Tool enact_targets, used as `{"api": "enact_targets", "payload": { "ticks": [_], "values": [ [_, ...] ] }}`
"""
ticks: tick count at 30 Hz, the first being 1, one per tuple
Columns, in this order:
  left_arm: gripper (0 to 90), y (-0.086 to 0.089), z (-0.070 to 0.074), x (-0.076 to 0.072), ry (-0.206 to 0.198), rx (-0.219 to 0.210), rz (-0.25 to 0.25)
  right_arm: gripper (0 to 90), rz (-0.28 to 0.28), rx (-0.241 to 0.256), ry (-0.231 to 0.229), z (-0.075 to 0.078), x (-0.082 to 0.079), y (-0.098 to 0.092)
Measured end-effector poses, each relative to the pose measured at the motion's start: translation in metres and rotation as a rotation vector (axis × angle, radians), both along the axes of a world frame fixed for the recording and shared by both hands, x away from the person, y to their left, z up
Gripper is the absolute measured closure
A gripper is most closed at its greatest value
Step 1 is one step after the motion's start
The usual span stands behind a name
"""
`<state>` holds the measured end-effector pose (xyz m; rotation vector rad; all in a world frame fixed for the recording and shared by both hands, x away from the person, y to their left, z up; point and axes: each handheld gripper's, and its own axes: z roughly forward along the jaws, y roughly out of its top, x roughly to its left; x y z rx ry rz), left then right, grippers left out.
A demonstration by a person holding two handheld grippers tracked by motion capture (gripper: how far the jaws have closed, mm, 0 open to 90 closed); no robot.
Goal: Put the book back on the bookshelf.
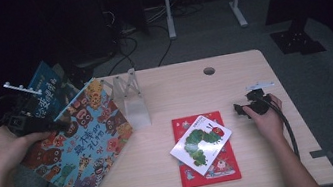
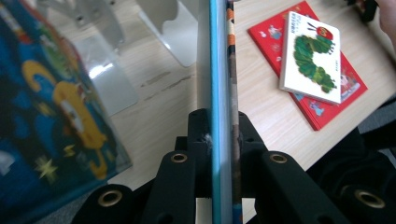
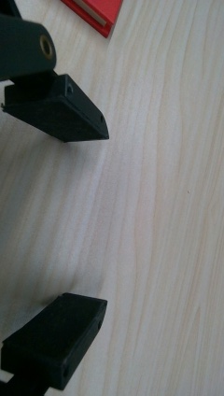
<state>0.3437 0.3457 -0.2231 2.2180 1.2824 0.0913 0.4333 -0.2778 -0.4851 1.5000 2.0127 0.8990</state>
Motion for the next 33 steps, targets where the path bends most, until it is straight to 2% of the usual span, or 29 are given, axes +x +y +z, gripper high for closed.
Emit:
{"api": "enact_targets", "payload": {
  "ticks": [16,25,33],
  "values": [
    [80.6,0.028,-0.005,-0.009,0.022,0.006,0.156,14.7,-0.007,0.004,0.003,0.000,0.002,-0.002],
    [80.5,0.033,-0.006,-0.009,0.032,0.035,0.213,14.7,-0.007,0.003,0.002,0.000,0.002,-0.002],
    [80.5,0.033,-0.009,-0.004,0.009,0.055,0.286,14.7,-0.007,0.002,0.002,0.000,0.002,-0.003]
  ]
}}
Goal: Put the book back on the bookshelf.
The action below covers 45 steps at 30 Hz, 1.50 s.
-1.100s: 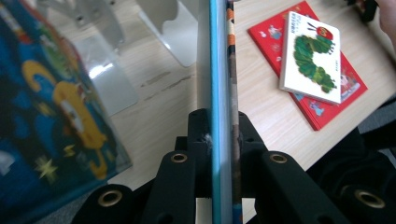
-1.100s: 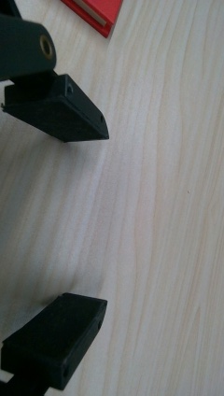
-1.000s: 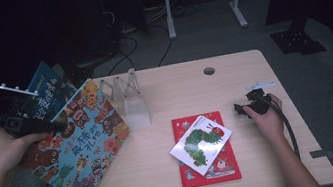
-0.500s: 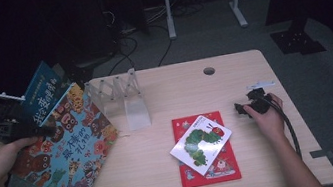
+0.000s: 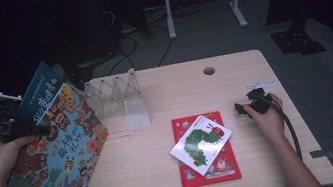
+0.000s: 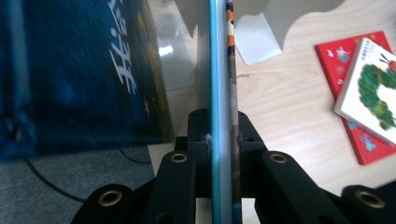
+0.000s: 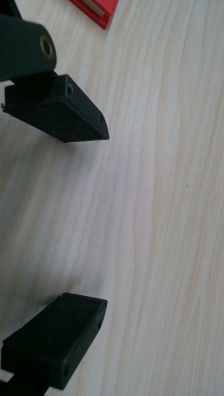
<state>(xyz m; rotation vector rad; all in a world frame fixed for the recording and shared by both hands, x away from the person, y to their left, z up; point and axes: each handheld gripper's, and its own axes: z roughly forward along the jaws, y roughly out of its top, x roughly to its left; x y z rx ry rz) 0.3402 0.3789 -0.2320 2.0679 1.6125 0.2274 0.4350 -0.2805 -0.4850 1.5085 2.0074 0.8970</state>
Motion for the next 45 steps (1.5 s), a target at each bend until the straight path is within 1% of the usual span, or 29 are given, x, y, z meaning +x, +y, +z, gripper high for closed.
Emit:
{"api": "enact_targets", "payload": {
  "ticks": [4,6,11,21,28,33,39,43,45],
  "values": [
    [80.5,-0.004,-0.001,0.006,-0.024,0.009,0.030,14.7,0.000,0.000,0.000,0.000,0.000,0.000],
    [80.5,-0.007,0.000,0.008,-0.028,0.014,0.036,14.7,0.000,0.000,0.000,0.000,0.000,0.000],
    [80.5,-0.014,0.001,0.018,-0.022,0.038,0.049,14.7,0.000,0.000,0.000,0.000,0.000,0.000],
    [80.5,-0.018,-0.001,0.034,-0.037,0.041,0.086,14.7,0.000,0.000,0.000,0.000,0.000,0.000],
    [80.5,-0.025,-0.003,0.046,-0.057,0.051,0.103,14.7,0.000,0.000,0.000,0.000,0.000,0.000],
    [80.4,-0.029,-0.003,0.055,-0.062,0.059,0.124,14.7,-0.001,0.001,0.000,0.000,0.000,0.000],
    [80.5,-0.031,-0.004,0.061,-0.072,0.063,0.158,14.7,-0.001,0.001,0.000,0.000,0.000,0.000],
    [80.4,-0.033,-0.004,0.066,-0.076,0.066,0.162,14.7,-0.001,0.001,0.000,0.000,0.000,0.000],
    [80.4,-0.033,-0.004,0.069,-0.078,0.060,0.167,14.7,-0.001,0.001,0.000,0.000,0.000,0.000]
  ]
}}
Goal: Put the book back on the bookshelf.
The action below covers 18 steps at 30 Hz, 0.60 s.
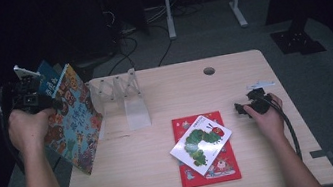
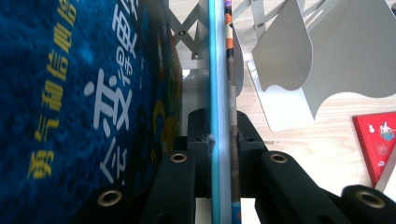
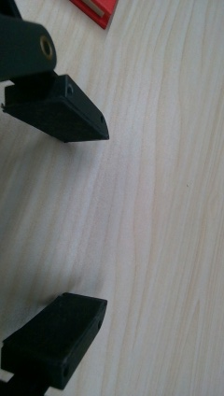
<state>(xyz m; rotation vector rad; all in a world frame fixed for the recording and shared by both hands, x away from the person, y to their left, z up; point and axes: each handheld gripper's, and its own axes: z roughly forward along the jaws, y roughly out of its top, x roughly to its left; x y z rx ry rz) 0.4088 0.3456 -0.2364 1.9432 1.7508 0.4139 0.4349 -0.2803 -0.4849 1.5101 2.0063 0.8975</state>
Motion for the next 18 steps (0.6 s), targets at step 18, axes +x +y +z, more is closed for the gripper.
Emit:
{"api": "enact_targets", "payload": {
  "ticks": [18],
  "values": [
    [73.0,0.0030,0.0096,-0.0024,-0.026,0.024,-0.016,14.7,0.000,0.000,0.000,0.0000,-0.0001,0.0000]
  ]
}}
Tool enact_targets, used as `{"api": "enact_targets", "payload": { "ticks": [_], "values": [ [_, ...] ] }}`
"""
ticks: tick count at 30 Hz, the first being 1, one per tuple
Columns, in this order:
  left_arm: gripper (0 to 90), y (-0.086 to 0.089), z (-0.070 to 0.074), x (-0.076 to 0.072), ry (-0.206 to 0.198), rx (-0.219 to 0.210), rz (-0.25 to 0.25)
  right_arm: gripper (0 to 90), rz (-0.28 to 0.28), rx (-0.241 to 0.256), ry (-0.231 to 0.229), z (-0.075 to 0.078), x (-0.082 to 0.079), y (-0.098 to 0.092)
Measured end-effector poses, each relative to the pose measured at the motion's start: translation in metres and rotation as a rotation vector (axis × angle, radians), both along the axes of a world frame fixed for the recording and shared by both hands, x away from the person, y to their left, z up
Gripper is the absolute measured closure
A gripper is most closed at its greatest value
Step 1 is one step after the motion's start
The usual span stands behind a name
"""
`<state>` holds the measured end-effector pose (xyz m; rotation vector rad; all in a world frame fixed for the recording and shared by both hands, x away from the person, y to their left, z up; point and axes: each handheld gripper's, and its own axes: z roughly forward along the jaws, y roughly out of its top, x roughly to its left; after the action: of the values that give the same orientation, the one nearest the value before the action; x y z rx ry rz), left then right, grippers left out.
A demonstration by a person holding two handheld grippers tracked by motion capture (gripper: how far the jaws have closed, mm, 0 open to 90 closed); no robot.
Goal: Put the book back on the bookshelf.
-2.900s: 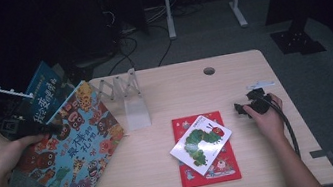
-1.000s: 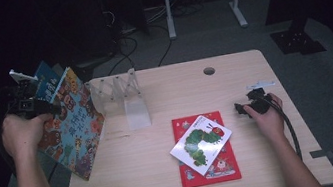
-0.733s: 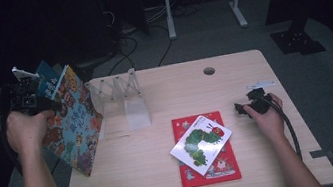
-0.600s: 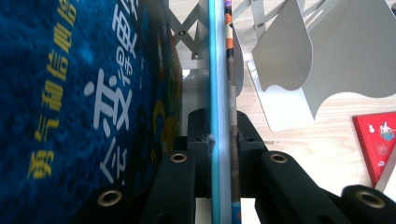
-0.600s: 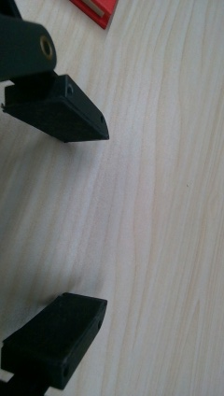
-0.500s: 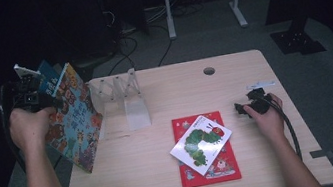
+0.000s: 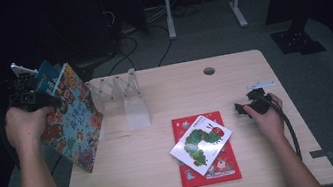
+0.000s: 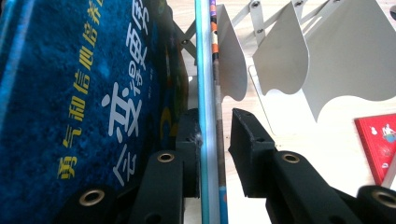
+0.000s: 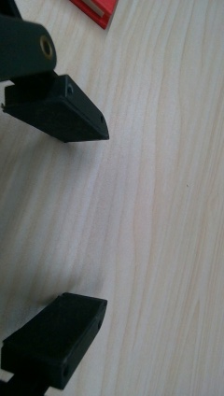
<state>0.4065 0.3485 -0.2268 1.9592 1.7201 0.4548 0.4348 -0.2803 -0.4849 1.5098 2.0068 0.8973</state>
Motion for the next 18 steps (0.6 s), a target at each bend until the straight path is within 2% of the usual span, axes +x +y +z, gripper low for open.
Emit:
{"api": "enact_targets", "payload": {
  "ticks": [2,5,8,13,18],
  "values": [
    [73.0,0.000,0.006,-0.002,-0.010,0.024,0.011,14.7,0.000,0.000,0.000,0.000,0.000,0.000],
    [74.2,0.001,0.011,-0.003,-0.012,0.026,0.002,14.7,0.000,0.000,0.000,0.000,0.000,0.000],
    [74.1,0.001,0.021,-0.008,-0.045,0.037,0.003,14.7,0.000,0.000,0.000,0.000,0.000,0.000],
    [79.1,0.003,0.030,-0.013,-0.069,0.058,-0.004,14.7,0.000,0.000,-0.001,0.000,0.000,0.000],
    [89.9,0.001,0.030,-0.016,-0.079,0.025,-0.068,14.8,0.000,0.000,0.000,0.000,0.000,0.000]
  ]
}}
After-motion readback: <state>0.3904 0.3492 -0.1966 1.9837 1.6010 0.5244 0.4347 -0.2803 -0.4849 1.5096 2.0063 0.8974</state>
